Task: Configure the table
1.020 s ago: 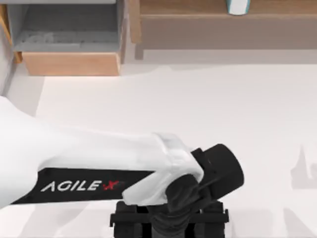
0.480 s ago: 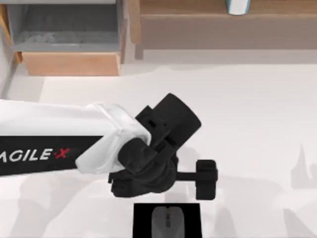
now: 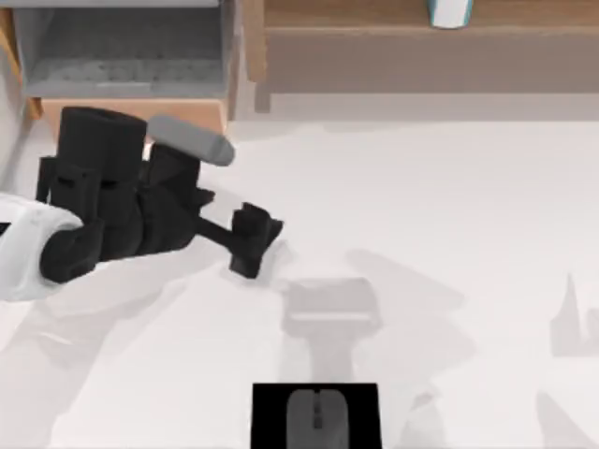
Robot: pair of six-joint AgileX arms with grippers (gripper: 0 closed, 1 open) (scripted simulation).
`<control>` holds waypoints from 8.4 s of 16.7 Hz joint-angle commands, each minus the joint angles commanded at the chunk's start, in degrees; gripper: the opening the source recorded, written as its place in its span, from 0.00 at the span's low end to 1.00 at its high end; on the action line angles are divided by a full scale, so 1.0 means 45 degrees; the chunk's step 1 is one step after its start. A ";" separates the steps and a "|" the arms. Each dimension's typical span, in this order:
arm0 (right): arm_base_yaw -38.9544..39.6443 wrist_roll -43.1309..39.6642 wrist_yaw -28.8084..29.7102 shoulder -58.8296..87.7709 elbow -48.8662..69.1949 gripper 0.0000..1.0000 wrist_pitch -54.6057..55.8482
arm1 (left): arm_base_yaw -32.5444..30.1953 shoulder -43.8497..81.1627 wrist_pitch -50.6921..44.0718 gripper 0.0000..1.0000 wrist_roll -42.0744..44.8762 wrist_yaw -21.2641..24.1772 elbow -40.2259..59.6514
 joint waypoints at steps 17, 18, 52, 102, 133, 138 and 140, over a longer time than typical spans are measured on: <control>0.0000 0.0000 0.0000 0.0000 0.0000 1.00 0.0000 | 1.3338 0.3656 1.5829 1.00 1.9152 0.5176 -0.4083; 0.0000 0.0000 0.0000 0.0000 0.0000 1.00 0.0000 | 1.3650 0.3923 1.6156 1.00 1.9608 0.5156 -0.3906; 0.0000 0.0000 0.0000 0.0000 0.0000 1.00 0.0000 | 1.3252 0.4659 1.5969 0.00 2.0143 0.4341 -0.2628; 0.0000 0.0000 0.0000 0.0000 0.0000 1.00 0.0000 | 0.9882 0.8976 1.0617 0.38 1.9896 0.0871 0.6768; 0.0000 0.0000 0.0000 0.0000 0.0000 1.00 0.0000 | 1.0451 0.8224 1.1699 1.00 1.9897 0.1378 0.4300; 0.0000 0.0000 0.0000 0.0000 0.0000 1.00 0.0000 | 0.9237 0.7500 1.1047 1.00 1.8712 0.0853 0.3622; 0.0000 0.0000 0.0000 0.0000 0.0000 1.00 0.0000 | 0.7823 0.7137 1.0428 1.00 1.7363 0.0357 0.3130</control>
